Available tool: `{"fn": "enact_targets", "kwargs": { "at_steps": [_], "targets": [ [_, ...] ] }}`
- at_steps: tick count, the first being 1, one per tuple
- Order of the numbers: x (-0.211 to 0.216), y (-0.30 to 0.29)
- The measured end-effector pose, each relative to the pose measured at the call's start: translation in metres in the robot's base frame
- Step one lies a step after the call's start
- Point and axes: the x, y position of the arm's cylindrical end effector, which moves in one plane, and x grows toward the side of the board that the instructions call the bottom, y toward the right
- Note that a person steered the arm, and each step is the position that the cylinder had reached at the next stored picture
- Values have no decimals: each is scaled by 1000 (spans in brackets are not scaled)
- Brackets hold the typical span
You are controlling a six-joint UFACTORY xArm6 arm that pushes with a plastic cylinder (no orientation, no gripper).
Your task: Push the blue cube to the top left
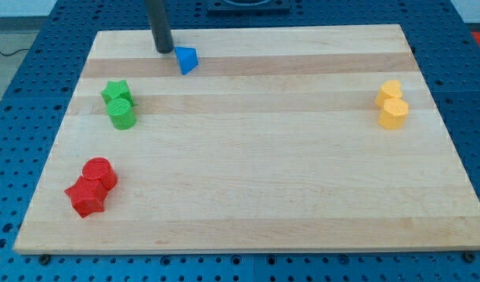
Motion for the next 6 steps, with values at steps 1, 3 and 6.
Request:
{"fn": "enact_targets", "kwargs": {
  "at_steps": [1,3,6],
  "targets": [
    [7,20],
    [-34,82],
    [-9,-41]
  ]
}}
